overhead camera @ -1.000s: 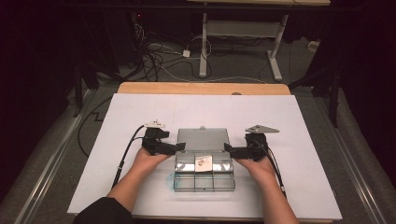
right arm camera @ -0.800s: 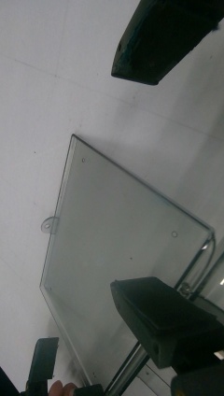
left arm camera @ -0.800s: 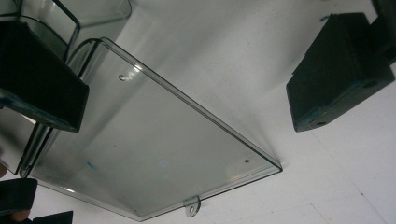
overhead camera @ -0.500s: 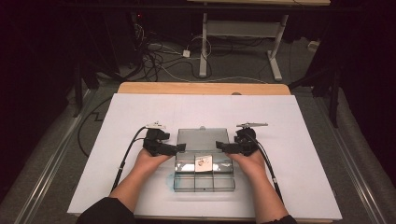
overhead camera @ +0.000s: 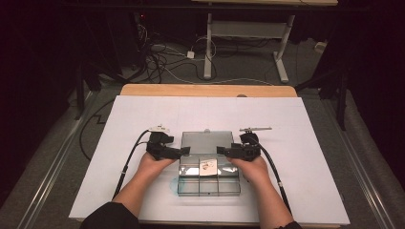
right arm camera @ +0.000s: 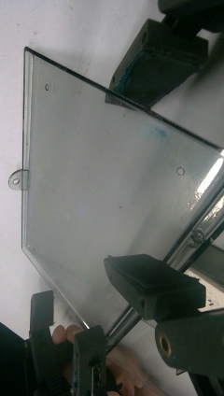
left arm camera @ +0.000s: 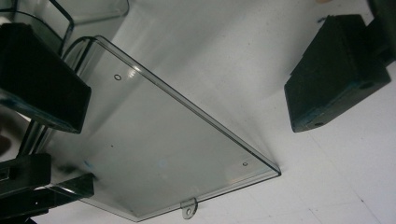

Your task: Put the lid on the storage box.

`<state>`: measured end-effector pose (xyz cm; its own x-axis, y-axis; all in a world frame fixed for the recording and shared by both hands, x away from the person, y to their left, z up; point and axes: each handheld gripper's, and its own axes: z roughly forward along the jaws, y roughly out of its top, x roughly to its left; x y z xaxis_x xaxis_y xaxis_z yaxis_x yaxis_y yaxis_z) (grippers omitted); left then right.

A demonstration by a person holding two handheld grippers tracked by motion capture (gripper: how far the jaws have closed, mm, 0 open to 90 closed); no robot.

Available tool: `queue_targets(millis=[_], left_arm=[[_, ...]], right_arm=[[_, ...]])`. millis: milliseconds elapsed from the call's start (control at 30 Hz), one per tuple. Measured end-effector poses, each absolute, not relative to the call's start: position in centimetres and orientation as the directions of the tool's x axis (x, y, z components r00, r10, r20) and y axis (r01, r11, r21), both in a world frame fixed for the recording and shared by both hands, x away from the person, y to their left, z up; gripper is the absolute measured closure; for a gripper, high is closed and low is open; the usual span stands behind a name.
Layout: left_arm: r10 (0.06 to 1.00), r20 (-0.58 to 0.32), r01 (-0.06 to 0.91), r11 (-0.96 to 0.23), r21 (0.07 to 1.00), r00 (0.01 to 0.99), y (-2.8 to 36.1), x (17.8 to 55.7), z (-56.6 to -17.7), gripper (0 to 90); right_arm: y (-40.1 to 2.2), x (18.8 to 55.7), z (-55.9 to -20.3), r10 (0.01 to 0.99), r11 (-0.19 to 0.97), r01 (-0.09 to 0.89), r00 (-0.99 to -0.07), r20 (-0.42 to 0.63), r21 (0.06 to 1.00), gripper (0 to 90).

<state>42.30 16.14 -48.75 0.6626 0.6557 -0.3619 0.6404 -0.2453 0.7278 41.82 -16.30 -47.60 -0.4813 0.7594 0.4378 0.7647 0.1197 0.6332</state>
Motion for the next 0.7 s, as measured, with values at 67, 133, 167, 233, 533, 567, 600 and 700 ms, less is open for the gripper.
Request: queue_targets(millis=[67,133,167,233,533,567,600,700], left_arm=[[0.659,-0.356,0.637,-0.246,0.731,0.663,16.1,42.2,-48.7,0.8],[0.661,-0.352,0.635,-0.247,0.732,0.663,16.1,42.2,-48.7,0.8],[0.663,-0.346,0.632,-0.249,0.734,0.664,16.1,42.2,-48.6,0.8],[0.661,-0.346,0.63,-0.25,0.735,0.666,16.2,42.2,-48.5,1.0],[0.632,-0.348,0.599,-0.235,0.766,0.693,16.7,41.9,-47.6,21.5],[0.625,-0.349,0.593,-0.234,0.77,0.699,16.8,41.8,-47.6,25.3],[0.619,-0.352,0.591,-0.231,0.773,0.702,16.8,41.8,-47.5,28.5],[0.596,-0.37,0.586,-0.216,0.781,0.713,16.9,41.5,-47.1,36.6]], right_arm=[[-16.3,41.8,-47.6,0.759,0.119,0.764,-0.482,0.438,0.634,20.0],[-16.2,41.7,-47.5,0.762,0.124,0.755,-0.488,0.425,0.644,20.9],[-16.2,41.6,-47.4,0.764,0.124,0.753,-0.488,0.421,0.647,21.9],[-16.2,41.4,-47.2,0.767,0.128,0.735,-0.499,0.403,0.666,25.9],[-16.6,40.7,-46.3,0.793,0.136,0.665,-0.517,0.322,0.734,41.0],[-16.6,40.6,-46.2,0.798,0.14,0.655,-0.519,0.308,0.743,42.6],[-16.6,40.5,-46.1,0.801,0.141,0.647,-0.519,0.298,0.749,44.3],[-16.7,40.1,-45.7,0.811,0.145,0.619,-0.521,0.266,0.771,49.9]])
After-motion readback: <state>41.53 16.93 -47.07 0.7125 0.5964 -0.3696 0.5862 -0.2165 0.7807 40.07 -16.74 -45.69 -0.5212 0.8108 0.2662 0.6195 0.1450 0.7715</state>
